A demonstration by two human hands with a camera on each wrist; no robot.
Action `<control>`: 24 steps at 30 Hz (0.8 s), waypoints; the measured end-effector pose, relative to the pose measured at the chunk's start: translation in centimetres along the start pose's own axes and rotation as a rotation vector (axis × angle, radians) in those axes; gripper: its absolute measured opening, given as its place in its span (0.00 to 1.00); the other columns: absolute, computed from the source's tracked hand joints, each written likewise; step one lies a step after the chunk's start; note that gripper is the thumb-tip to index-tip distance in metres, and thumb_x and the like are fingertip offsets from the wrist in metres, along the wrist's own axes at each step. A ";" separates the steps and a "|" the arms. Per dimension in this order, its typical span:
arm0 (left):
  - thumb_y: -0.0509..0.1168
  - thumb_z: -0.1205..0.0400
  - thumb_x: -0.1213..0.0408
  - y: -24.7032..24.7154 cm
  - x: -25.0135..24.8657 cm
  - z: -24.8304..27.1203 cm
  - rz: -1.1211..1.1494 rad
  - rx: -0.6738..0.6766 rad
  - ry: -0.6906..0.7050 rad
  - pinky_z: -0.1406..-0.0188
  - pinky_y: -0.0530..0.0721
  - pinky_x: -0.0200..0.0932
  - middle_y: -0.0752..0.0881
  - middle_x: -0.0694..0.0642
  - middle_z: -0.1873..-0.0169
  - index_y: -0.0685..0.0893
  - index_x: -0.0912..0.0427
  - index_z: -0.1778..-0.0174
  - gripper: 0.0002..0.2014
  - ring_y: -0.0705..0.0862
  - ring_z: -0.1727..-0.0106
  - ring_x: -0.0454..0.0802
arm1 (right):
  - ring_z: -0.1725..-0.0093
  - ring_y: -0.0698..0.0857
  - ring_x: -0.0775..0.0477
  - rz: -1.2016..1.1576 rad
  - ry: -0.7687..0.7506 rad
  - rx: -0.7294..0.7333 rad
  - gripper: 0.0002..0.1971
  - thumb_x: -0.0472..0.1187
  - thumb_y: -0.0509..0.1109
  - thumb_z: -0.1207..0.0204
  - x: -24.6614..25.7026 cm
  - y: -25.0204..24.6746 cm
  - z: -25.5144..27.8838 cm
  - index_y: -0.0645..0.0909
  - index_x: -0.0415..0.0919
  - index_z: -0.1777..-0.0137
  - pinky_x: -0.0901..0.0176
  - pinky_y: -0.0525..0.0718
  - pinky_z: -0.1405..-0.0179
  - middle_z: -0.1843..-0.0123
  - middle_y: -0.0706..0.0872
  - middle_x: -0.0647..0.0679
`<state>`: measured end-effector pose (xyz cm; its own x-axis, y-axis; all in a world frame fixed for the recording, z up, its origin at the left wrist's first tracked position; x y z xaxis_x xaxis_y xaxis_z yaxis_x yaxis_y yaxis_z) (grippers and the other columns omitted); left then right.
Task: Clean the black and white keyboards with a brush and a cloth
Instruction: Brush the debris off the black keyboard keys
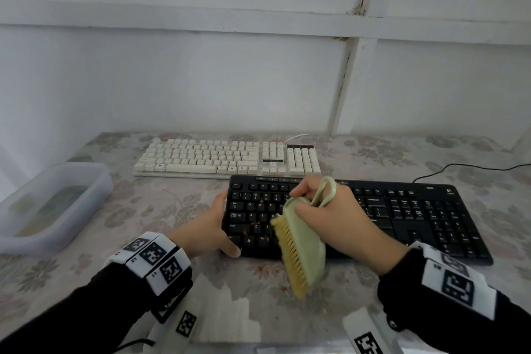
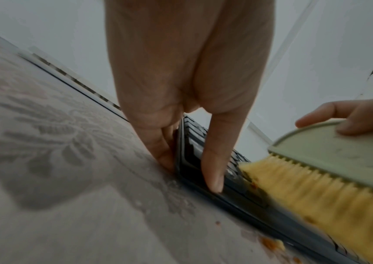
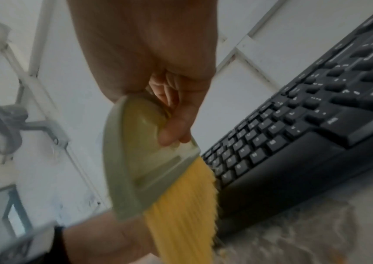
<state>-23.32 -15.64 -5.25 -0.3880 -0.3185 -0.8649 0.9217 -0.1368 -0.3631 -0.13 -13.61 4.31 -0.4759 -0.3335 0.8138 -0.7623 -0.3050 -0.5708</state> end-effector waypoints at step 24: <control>0.77 0.47 0.73 0.1 -0.5 0.5 0.000 -0.006 -0.001 0.33 0.79 0.60 0.84 0.54 0.39 0.46 0.34 0.21 0.65 0.83 0.37 0.55 | 0.73 0.73 0.58 -0.102 -0.036 -0.062 0.05 0.33 0.66 0.27 -0.3 0.4 0.8 0.82 0.44 0.55 0.69 0.71 0.77 0.65 0.84 0.43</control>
<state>-22.98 -15.92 -4.70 -0.3878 -0.3193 -0.8647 0.9218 -0.1309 -0.3650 0.05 -14.39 3.76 -0.3796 -0.3357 0.8621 -0.8318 -0.2839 -0.4769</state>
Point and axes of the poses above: each hand's wrist, its own z-axis away from the middle knuckle, its own y-axis out of the palm, x = y × z, the point moved 1 cm from there along -z, towards the middle knuckle
